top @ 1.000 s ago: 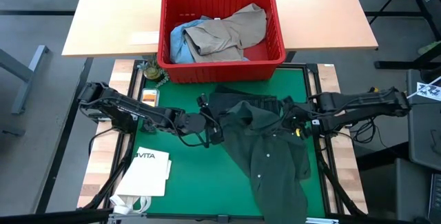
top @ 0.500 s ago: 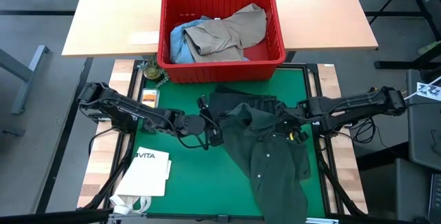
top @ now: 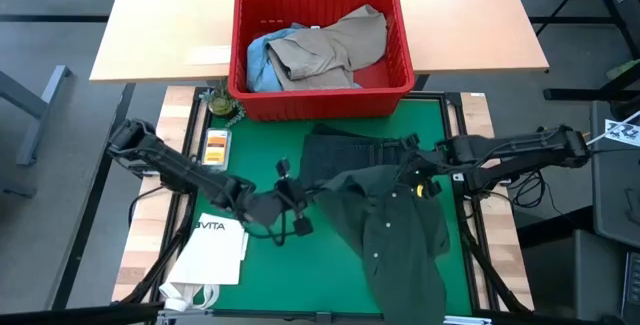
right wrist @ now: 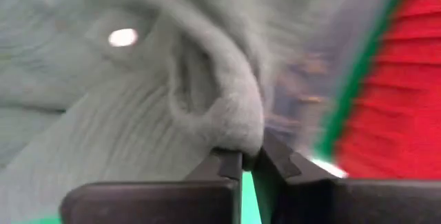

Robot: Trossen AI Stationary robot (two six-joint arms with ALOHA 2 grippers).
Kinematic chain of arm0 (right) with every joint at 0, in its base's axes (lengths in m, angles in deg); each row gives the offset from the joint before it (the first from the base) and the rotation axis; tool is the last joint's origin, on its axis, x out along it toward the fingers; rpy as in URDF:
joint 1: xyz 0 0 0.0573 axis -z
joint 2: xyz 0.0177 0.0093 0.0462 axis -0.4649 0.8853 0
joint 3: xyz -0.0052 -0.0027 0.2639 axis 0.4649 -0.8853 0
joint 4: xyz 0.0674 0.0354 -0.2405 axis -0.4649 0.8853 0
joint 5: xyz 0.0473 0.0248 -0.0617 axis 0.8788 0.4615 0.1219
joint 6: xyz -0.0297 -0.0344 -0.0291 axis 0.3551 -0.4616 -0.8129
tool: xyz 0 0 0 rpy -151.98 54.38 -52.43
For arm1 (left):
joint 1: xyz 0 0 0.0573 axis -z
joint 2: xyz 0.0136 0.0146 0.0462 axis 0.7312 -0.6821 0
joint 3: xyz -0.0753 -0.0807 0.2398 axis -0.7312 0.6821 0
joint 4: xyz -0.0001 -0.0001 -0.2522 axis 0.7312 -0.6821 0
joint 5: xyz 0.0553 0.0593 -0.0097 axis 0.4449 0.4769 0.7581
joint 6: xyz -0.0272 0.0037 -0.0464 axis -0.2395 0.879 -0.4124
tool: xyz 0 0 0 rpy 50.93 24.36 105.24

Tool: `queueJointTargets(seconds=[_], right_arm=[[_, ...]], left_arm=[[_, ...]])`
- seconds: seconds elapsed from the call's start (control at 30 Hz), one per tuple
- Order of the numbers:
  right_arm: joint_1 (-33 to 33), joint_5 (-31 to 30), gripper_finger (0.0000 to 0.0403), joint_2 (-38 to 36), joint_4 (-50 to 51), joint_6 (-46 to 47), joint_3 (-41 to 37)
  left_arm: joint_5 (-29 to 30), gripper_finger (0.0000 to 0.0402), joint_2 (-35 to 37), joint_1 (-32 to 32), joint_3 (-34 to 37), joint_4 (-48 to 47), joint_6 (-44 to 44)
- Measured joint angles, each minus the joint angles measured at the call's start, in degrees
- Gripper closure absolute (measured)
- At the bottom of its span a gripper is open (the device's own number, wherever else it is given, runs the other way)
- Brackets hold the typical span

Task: Fold Laundry from Bin
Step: Fold the green shirt

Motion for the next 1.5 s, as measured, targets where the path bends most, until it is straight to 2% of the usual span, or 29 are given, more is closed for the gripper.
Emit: queueJointTargets(seconds=[0.17,0.3,0.4,0.53,0.77,0.87,1.1,1.27,1.5], right_arm=[[0.0,-9.0,0.0389,0.0,-0.5,-4.0,10.5],[1.1,-11.8,0.0391,0.0,-6.9,-9.7,16.9],[3.3,-9.0,0.0396,0.2,-14.9,-15.5,19.2],[7.8,-1.2,0.0389,2.6,-23.0,-20.7,19.7],[15.0,9.1,0.0395,12.7,-33.0,-27.2,19.7],[17.2,11.0,0.0390,18.0,-39.8,-29.8,19.7],[20.3,14.6,0.0390,28.5,-55.3,-32.6,19.7],[20.3,15.3,0.0388,33.1,-60.1,-33.1,19.7],[20.3,15.3,0.0382,39.2,-71.7,-34.5,19.6]], left_arm=[[0.7,0.0401,0.3,6.1,0.0,0.5,-9.0],[0.7,0.0401,0.3,10.6,0.0,0.5,-17.1],[0.6,0.0401,0.3,13.8,0.0,2.4,-21.8],[0.6,0.0401,0.3,17.6,0.0,6.5,-26.0],[2.1,0.0401,0.2,21.4,0.0,12.5,-35.4],[2.3,0.0401,0.2,22.7,0.0,12.6,-40.1],[5.5,0.0401,0.2,26.6,0.0,11.0,-40.2],[6.0,0.0401,0.2,27.7,0.0,8.0,-40.2],[4.6,0.0401,0.2,27.7,0.0,3.7,-40.4]])
